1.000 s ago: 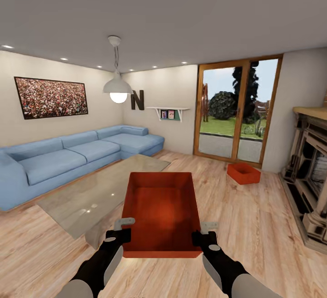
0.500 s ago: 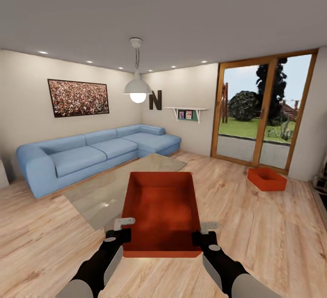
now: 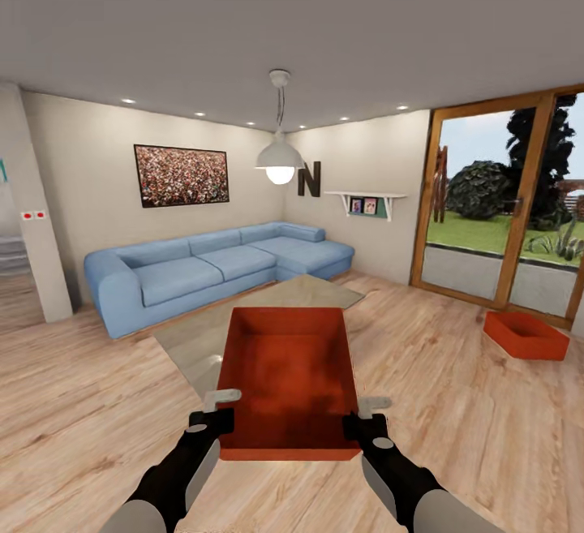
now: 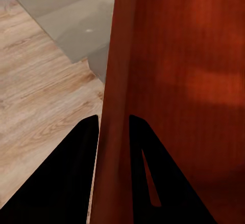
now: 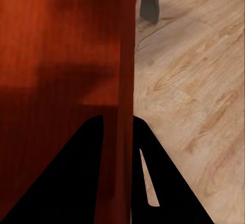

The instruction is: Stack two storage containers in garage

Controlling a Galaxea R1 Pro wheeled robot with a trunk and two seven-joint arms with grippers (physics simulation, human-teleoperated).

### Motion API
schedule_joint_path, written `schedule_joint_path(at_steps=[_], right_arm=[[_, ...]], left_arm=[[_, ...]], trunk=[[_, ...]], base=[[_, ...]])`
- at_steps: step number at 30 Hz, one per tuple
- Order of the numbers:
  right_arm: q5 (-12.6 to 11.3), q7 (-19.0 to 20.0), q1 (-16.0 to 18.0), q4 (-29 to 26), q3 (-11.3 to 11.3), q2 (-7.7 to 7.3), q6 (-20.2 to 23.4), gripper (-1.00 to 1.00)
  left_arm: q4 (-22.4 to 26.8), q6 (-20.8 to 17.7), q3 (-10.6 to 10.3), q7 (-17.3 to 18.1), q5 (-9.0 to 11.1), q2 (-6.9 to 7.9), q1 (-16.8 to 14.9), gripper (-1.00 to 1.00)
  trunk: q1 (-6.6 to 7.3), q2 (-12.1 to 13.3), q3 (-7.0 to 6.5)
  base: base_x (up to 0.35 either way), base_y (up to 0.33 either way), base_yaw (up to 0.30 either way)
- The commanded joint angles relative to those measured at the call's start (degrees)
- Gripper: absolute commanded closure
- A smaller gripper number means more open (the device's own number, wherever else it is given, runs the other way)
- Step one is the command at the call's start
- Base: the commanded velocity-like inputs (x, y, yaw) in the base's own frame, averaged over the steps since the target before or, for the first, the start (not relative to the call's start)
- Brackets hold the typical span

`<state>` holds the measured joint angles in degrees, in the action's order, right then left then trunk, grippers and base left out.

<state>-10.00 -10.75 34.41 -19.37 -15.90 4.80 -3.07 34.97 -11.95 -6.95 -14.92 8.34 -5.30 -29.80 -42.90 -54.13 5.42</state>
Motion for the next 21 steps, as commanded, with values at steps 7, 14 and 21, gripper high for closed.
schedule_joint_path(at_steps=[7, 14, 21], right_arm=[[-1.19, -0.4, 0.05, 0.12, -0.63, -0.09, -0.2, 1.0], [-1.26, -0.41, 0.05, 0.12, -0.65, -0.07, -0.22, 1.0], [-1.31, -0.32, 0.05, 0.13, -0.7, -0.06, -0.25, 1.0]], left_arm=[[0.27, -0.44, -0.06, -2.11, -1.23, 0.12, -0.08, 1.0], [0.27, -0.44, 0.01, -2.1, -1.23, 0.12, -0.08, 1.0], [0.27, -0.44, 0.01, -2.12, -1.23, 0.13, -0.08, 1.0]], trunk=[[-0.01, -0.07, 0.09], [-0.01, -0.07, 0.09], [-0.01, -0.07, 0.09]], base=[[0.0, 0.0, 0.27], [0.0, 0.0, 0.27], [0.0, 0.0, 0.27]])
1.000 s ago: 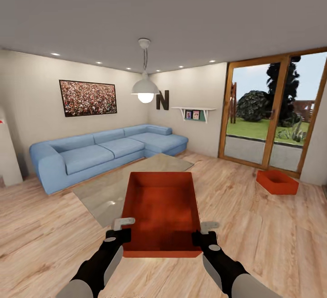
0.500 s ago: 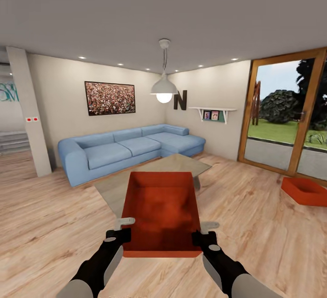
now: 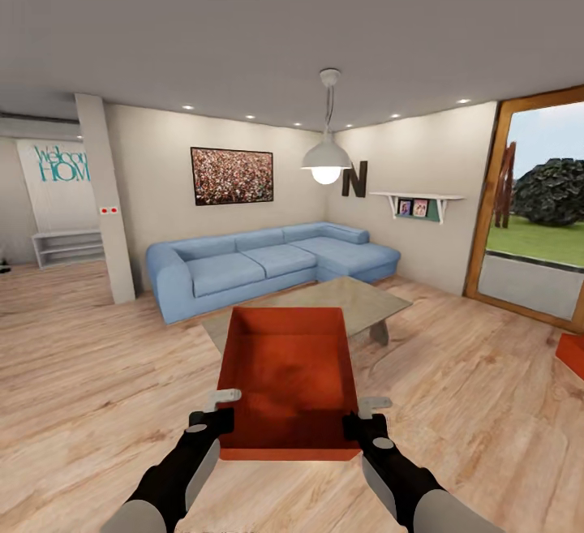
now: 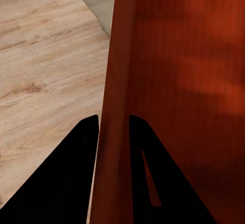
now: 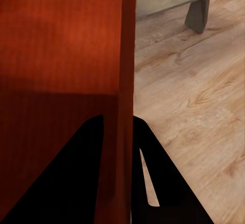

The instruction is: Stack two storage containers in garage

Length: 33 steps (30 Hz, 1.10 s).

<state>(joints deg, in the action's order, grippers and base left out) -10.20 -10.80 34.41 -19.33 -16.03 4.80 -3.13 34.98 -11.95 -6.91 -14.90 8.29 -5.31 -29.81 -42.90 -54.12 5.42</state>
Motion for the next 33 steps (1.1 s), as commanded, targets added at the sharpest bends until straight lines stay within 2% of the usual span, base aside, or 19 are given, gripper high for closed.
schedule_joint_path(at_steps=[1, 33], right_arm=[[-1.13, -0.22, 0.05, 0.1, -0.58, -0.06, -0.16, 1.0], [-0.98, 0.08, 0.05, 0.09, -0.63, -0.13, -0.2, 1.0]], left_arm=[[0.26, -0.44, -0.03, -2.15, -1.18, 0.16, -0.08, 1.0], [0.35, -0.44, -0.03, -2.15, -1.18, 0.15, -0.08, 1.0]], trunk=[[-0.01, -0.08, 0.09], [-0.01, -0.08, 0.09]], base=[[0.0, 0.0, 0.27], [0.0, 0.0, 0.27]])
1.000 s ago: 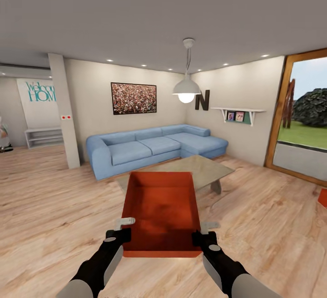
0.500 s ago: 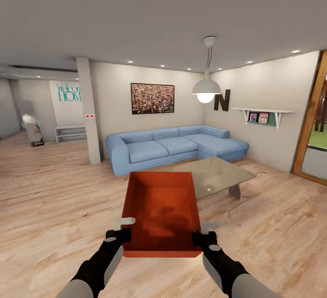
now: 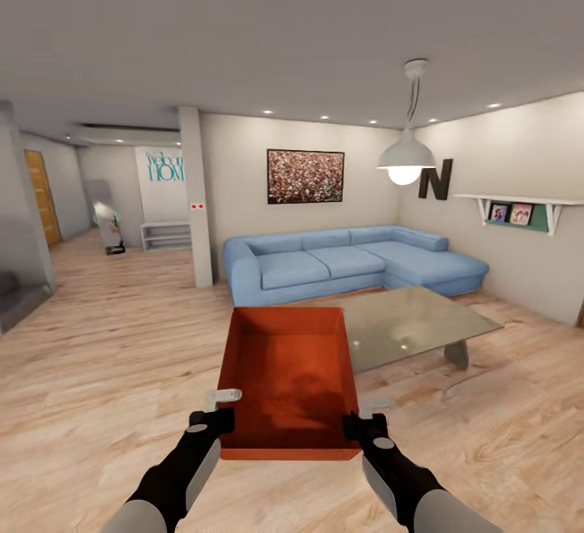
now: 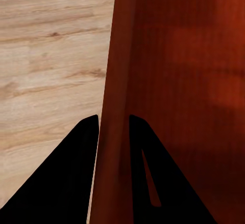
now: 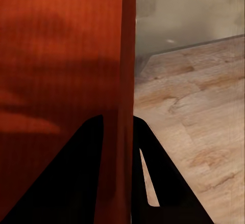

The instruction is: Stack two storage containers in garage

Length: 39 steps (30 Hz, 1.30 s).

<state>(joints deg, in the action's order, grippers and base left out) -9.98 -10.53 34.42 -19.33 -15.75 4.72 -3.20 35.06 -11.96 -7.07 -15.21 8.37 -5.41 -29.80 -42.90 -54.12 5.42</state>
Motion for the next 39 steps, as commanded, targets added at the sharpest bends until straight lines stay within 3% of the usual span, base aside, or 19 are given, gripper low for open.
schedule_joint_path(at_steps=[1, 39], right_arm=[[-1.19, -0.2, 0.04, 0.08, -0.92, -0.04, -0.14, 1.0], [-1.18, -0.19, 0.04, 0.08, -0.95, -0.04, -0.14, 1.0]], left_arm=[[0.27, -0.43, 0.15, -1.86, -1.25, 0.24, -0.08, 1.0], [0.27, -0.43, 0.19, -1.91, -1.25, 0.23, -0.08, 1.0]], trunk=[[-0.01, -0.08, 0.09], [-0.01, -0.08, 0.09]], base=[[0.0, 0.0, 0.27], [0.0, 0.0, 0.27]])
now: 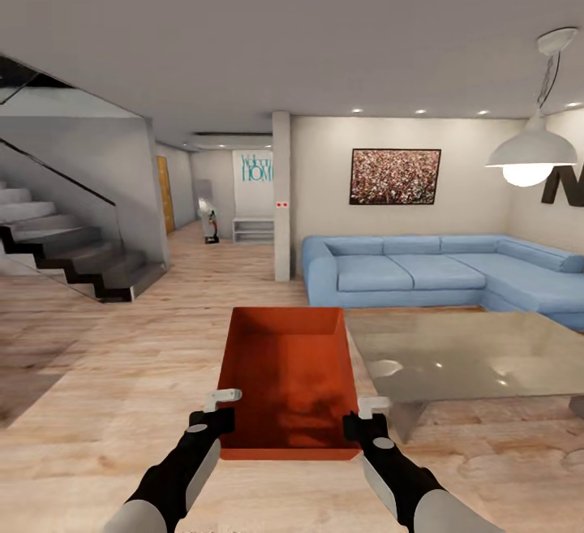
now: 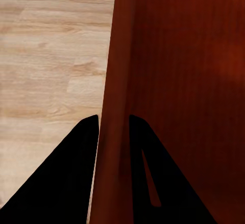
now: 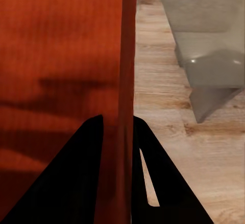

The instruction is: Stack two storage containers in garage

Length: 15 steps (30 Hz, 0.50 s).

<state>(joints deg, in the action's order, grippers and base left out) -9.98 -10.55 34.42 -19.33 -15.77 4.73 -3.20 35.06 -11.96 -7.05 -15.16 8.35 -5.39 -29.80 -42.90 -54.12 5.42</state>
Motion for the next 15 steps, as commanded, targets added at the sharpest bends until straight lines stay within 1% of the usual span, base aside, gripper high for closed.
schedule_joint_path(at_steps=[1, 15], right_arm=[[-1.19, -0.17, 0.04, 0.09, -0.93, -0.06, -0.14, 1.0], [-1.19, -0.17, 0.04, 0.09, -0.93, -0.06, -0.14, 1.0]], left_arm=[[0.27, -0.43, 0.17, -1.97, -1.23, 0.21, -0.08, 1.0], [0.27, -0.43, 0.16, -1.95, -1.23, 0.21, -0.08, 1.0]], trunk=[[-0.02, -0.08, 0.09], [-0.02, -0.08, 0.09]], base=[[0.0, 0.0, 0.27], [0.0, 0.0, 0.27]])
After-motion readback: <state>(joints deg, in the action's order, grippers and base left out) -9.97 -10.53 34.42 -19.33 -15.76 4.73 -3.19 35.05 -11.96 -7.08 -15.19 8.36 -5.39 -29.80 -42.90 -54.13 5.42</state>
